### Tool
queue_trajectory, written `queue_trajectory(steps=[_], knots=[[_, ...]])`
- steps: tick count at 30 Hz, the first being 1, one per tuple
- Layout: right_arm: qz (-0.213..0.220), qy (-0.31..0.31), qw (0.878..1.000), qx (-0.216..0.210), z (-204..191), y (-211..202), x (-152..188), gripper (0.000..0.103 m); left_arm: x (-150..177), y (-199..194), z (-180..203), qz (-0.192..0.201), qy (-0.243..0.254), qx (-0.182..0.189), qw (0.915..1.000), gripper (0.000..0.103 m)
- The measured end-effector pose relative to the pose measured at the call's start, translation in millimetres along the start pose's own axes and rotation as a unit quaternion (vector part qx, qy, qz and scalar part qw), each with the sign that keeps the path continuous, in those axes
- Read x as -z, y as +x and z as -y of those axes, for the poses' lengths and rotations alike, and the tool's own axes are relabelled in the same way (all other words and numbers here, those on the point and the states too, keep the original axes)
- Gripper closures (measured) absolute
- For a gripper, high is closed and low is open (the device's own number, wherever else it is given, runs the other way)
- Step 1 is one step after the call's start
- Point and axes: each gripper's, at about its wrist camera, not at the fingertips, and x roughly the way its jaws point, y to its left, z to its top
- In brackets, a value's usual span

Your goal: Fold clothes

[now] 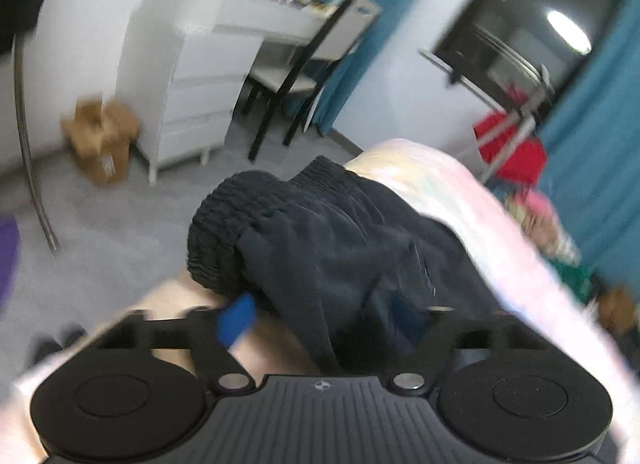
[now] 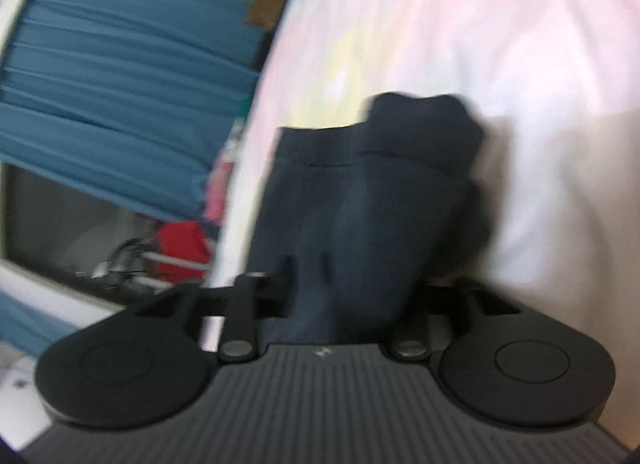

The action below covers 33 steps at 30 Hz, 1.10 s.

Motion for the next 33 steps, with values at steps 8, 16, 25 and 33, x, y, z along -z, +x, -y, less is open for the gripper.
queue_trajectory(steps=[8,16,25,33], knots=[[0.008,-0.031,0.999,0.001,5.7,24.8,-1.8,0.025,26.7,-48.3,73.3,0.051,0.079,0.012,0.9954,0.017],[0.056,-0.058,0.997,-0.002,-2.5,19.2,-5.9,0.089,58.1,-19.6,188.3,0.038,0.120,0.107,0.9863,0.011],[0.082,-0.206,0.973,0.059,-55.6,0.2,4.5,0.089,129.0,63.8,275.9,0.023,0.261,0.055,0.9635,0.011],[0.147,-0.449,0.880,0.037,-165.5,-23.3,85.8,0.089,158.7,98.2,283.4,-0.012,0.310,0.002,0.9506,0.011]])
